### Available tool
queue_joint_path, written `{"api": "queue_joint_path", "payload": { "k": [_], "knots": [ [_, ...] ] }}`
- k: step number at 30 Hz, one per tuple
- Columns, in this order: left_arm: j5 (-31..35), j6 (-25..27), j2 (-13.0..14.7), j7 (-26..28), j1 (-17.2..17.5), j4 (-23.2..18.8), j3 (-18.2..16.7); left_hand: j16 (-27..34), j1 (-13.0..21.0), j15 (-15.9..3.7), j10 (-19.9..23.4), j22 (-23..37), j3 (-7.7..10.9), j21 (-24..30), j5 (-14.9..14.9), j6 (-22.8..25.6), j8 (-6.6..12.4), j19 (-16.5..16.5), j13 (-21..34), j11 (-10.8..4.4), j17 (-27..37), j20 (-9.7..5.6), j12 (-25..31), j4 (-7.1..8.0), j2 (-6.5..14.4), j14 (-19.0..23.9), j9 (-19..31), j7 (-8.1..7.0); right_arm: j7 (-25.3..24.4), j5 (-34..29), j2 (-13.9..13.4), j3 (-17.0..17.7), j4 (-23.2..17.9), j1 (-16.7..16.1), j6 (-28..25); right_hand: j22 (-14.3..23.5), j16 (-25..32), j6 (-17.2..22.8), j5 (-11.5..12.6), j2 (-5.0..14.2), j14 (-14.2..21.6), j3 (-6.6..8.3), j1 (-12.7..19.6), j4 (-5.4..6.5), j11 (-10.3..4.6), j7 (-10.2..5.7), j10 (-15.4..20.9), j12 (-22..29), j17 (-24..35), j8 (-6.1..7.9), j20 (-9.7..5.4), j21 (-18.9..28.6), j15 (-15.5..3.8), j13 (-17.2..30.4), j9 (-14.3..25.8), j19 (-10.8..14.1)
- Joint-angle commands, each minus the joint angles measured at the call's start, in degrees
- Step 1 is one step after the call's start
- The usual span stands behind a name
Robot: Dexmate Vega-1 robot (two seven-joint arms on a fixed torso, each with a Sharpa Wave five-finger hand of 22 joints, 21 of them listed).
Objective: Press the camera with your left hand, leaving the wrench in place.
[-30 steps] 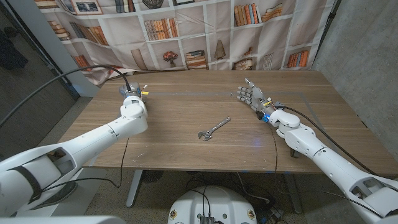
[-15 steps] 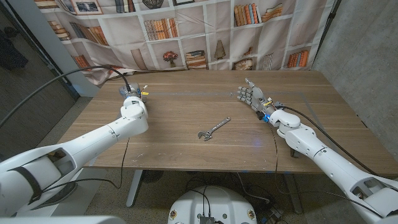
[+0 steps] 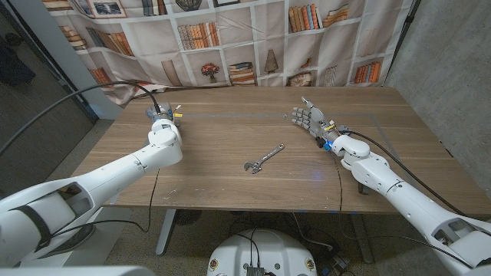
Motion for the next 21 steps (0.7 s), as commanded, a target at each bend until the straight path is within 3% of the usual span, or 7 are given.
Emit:
{"api": "queue_joint_path", "payload": {
  "k": [1,21],
  "knots": [
    [-0.68,-0.36,-0.58,0.14,-0.49,1.28,0.51,0.28,-0.23,-0.13,0.12,0.31,0.48,0.46,-0.06,1.94,0.15,-0.02,-0.11,0.15,0.25,-3.49,0.15,-0.01,0.11,0.22,0.17,0.92,-0.31,-0.02,0.04,-0.07,-0.21,0.10,-0.46,0.29,0.19,0.62,0.15,0.33,0.28,-0.09,0.46,0.00,-0.30,-0.04,0.39,0.17,0.33,0.20,0.00,0.08,0.04,0.06,0.33,0.56],
    [0.01,0.07,0.64,0.35,-0.80,-1.04,0.17,0.33,-0.55,-0.17,0.03,-0.07,0.58,0.36,-0.27,1.43,-0.19,-0.16,-0.96,0.00,0.25,-3.49,-0.17,-0.04,0.19,0.09,0.18,0.77,-0.24,-0.47,0.33,-0.08,0.09,0.25,0.73,0.29,0.28,0.84,0.16,0.35,0.56,-0.12,0.50,-0.01,-0.27,-0.18,0.77,0.31,0.32,0.28,0.03,0.12,0.08,0.07,0.34,0.72]
  ]
}}
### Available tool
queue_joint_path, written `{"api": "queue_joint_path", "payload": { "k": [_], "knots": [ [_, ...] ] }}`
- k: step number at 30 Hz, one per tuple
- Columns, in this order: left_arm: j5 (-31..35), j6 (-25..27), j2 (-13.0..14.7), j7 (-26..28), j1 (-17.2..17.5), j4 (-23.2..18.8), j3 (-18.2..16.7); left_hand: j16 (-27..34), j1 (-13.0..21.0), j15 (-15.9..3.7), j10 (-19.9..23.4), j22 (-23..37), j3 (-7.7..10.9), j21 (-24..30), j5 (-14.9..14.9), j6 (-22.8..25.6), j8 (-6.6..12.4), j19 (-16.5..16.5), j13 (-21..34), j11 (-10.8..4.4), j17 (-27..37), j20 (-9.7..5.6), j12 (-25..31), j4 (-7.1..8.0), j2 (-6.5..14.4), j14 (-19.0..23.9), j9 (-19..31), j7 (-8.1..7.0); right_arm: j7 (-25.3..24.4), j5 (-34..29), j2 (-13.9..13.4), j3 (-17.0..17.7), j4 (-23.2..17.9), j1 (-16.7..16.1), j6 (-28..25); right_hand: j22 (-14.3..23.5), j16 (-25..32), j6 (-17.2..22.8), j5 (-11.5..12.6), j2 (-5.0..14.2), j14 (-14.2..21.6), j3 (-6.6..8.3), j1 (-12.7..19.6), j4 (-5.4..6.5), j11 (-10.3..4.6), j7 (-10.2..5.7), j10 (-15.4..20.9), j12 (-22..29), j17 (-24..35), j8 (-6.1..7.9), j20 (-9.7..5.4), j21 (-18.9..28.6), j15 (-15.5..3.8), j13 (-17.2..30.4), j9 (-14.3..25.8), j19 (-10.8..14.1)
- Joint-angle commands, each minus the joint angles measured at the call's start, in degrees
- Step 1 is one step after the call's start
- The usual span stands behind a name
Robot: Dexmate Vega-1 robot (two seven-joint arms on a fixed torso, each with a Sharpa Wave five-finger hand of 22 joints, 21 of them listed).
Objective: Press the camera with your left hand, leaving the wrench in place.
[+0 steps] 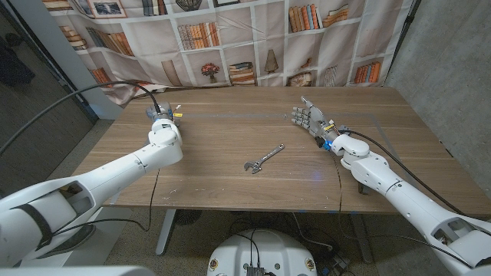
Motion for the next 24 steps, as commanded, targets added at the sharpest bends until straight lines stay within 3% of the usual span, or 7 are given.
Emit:
{"api": "queue_joint_path", "payload": {
  "k": [1,24],
  "knots": [
    [0.67,0.39,0.60,-0.10,-0.40,-1.18,-0.14,0.16,-0.31,-0.17,0.16,0.09,0.29,0.31,-0.28,0.68,0.05,-0.25,-0.02,0.06,0.08,-3.49,-0.18,-0.06,-0.04,0.09,0.16,0.78,0.10,-0.29,0.11,-0.07,0.22,0.13,0.64,0.29,0.29,0.53,0.16,0.34,0.41,-0.12,0.49,-0.01,-0.06,0.14,0.54,0.31,0.32,0.28,-0.18,0.12,0.31,0.08,0.34,0.52],
    [1.02,1.78,0.96,0.93,0.34,-3.05,-1.27,-0.53,-0.30,-0.18,-0.06,-1.00,0.12,0.32,-0.66,-0.15,0.14,-0.24,0.33,-0.22,-0.74,-3.49,0.17,-0.16,0.04,0.07,0.19,0.43,-0.40,-0.10,-0.02,0.20,-0.30,-0.49,0.68,0.29,0.30,0.82,0.17,0.42,0.66,-0.12,0.62,-0.06,-0.21,0.04,0.78,0.38,0.31,0.35,-0.24,0.19,0.23,0.08,0.34,0.82]
  ]
}}
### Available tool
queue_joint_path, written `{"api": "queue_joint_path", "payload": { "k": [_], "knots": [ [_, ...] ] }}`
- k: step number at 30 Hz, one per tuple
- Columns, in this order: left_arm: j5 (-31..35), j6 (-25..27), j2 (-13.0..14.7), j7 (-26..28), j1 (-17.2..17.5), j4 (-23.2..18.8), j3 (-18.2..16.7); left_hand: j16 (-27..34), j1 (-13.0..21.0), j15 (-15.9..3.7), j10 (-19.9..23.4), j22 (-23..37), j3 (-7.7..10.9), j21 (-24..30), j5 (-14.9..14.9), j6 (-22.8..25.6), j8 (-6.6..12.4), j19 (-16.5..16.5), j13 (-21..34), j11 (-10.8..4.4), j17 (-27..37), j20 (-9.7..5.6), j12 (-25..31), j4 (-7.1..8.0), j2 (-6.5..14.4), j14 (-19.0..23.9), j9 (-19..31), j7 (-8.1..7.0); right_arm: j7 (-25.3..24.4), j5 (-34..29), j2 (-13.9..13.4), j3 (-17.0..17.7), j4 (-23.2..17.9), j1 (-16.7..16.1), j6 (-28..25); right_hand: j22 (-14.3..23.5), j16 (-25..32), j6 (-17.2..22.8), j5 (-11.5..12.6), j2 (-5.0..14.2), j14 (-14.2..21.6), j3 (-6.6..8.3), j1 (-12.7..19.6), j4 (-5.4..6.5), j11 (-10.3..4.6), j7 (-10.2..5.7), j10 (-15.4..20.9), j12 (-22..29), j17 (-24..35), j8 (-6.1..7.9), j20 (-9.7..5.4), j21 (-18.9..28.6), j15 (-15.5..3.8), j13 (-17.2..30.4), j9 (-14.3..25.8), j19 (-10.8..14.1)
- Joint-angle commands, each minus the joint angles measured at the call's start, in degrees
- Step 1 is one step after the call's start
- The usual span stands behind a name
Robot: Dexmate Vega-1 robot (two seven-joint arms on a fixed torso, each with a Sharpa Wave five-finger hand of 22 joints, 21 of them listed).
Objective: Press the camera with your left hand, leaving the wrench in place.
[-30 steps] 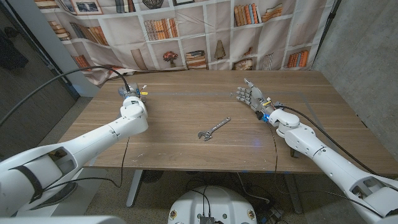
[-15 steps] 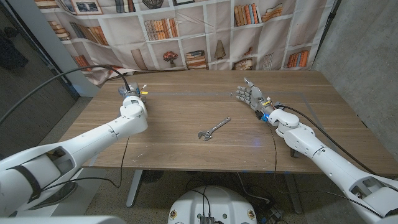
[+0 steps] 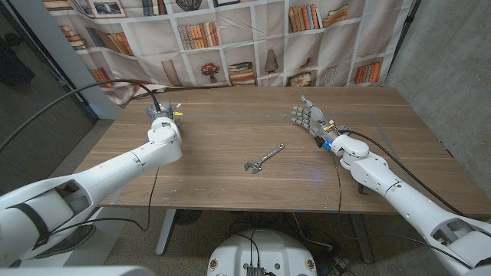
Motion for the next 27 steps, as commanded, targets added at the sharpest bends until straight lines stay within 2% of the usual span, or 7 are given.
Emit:
{"api": "queue_joint_path", "payload": {
  "k": [1,27],
  "knots": [
    [0.38,1.04,0.38,1.02,0.62,-1.45,-0.78,-0.10,-0.32,-0.18,0.00,-0.30,0.14,0.03,-0.17,-0.21,0.16,-0.26,-0.28,-0.20,0.00,-3.40,-0.16,-0.17,0.01,0.12,0.18,-0.14,0.11,0.15,-0.16,0.11,-0.28,-0.24,0.14,0.29,0.31,0.47,0.17,0.21,0.28,-0.12,0.41,-0.06,-0.05,-0.28,0.61,0.39,0.31,0.34,0.08,0.19,0.01,0.09,0.34,0.52],
    [0.29,1.99,0.81,2.38,1.09,-3.16,-1.55,-0.21,-0.30,-0.21,-0.05,-0.68,0.17,0.24,-0.45,-0.34,0.17,-0.09,-0.25,-0.42,-0.19,-3.40,-0.03,-0.18,0.00,0.23,0.19,-0.20,0.72,0.24,-0.06,-0.01,0.24,-0.05,0.35,0.29,0.26,0.47,0.16,0.29,0.34,-0.13,0.48,-0.08,-0.01,-0.32,0.59,0.34,0.32,0.29,0.00,0.17,0.07,0.10,0.35,0.60]
  ]
}}
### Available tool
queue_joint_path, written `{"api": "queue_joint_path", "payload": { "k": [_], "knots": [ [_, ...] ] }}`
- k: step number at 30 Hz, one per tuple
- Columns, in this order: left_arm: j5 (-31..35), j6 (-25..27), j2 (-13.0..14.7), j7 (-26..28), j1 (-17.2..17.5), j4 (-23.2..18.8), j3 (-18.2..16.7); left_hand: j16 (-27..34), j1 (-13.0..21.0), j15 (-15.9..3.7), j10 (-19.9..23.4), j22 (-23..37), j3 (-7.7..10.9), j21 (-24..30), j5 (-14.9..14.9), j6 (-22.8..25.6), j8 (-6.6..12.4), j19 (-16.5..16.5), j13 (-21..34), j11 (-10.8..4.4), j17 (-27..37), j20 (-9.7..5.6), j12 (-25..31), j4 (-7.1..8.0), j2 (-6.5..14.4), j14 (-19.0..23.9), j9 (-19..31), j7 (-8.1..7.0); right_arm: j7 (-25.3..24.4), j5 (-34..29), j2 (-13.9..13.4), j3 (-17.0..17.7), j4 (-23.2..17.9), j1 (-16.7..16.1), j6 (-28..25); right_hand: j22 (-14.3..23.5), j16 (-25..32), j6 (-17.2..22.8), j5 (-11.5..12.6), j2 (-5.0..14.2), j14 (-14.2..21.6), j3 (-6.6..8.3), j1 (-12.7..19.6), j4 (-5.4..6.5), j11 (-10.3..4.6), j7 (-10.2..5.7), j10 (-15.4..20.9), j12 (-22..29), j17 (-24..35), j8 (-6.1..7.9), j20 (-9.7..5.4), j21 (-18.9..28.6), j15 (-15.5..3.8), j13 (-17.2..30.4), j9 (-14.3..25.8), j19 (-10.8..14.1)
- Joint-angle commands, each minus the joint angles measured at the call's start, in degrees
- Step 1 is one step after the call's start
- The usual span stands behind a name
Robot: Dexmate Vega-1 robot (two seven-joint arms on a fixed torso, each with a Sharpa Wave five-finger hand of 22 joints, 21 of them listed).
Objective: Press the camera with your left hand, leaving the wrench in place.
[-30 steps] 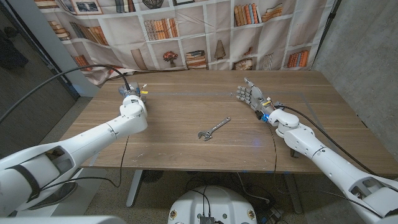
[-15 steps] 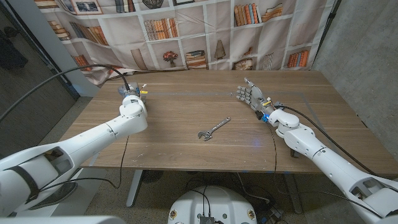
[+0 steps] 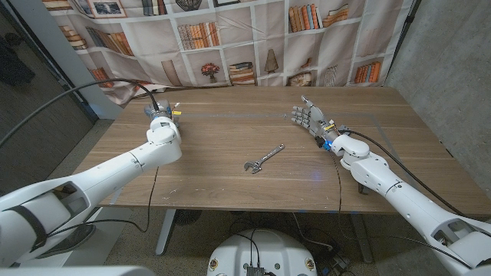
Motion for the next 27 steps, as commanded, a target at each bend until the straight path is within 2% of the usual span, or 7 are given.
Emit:
{"api": "queue_joint_path", "payload": {
  "k": [1,18,27],
  "knots": [
    [0.12,0.69,0.37,0.58,0.25,-1.55,-0.49,-0.17,0.22,-0.21,0.05,-0.01,0.18,0.22,-0.02,-0.10,0.08,-0.08,0.30,-0.21,0.12,-3.40,-0.02,-0.19,-0.53,0.23,0.10,0.01,0.50,0.02,0.08,-0.08,0.48,0.08,0.35,0.29,0.26,0.39,0.16,0.29,0.34,-0.13,0.48,-0.08,0.16,-0.21,0.42,0.35,0.32,0.30,-0.01,0.17,0.09,0.10,0.35,0.61],
    [0.98,1.92,2.45,1.27,1.75,-6.56,-1.62,-0.39,0.09,-0.23,-0.03,-0.12,0.17,0.23,-0.24,-0.30,0.06,-0.09,0.46,-0.39,-0.05,-3.40,0.12,-0.15,-0.62,-0.08,0.11,-0.25,-0.33,0.10,-0.33,0.24,-1.04,-1.12,0.51,0.29,0.25,0.34,0.16,0.30,0.38,-0.16,0.51,-0.08,0.22,-0.23,0.37,0.31,0.32,0.26,0.04,0.15,0.08,0.10,0.35,0.63],
    [1.12,0.43,3.67,2.41,3.14,-8.56,-3.11,-0.14,-0.02,-0.25,-0.08,-0.26,0.12,0.32,-0.45,-0.27,0.09,0.06,-0.16,-0.57,0.28,-3.39,-0.30,-0.12,-0.59,0.06,0.13,-0.32,-1.24,-0.04,-0.70,0.23,-2.61,-1.90,0.02,0.29,0.23,0.36,0.16,0.32,0.35,-0.17,0.53,-0.09,0.28,-0.25,0.47,0.34,0.32,0.26,0.00,0.16,0.10,0.10,0.35,0.70]
  ]
}}
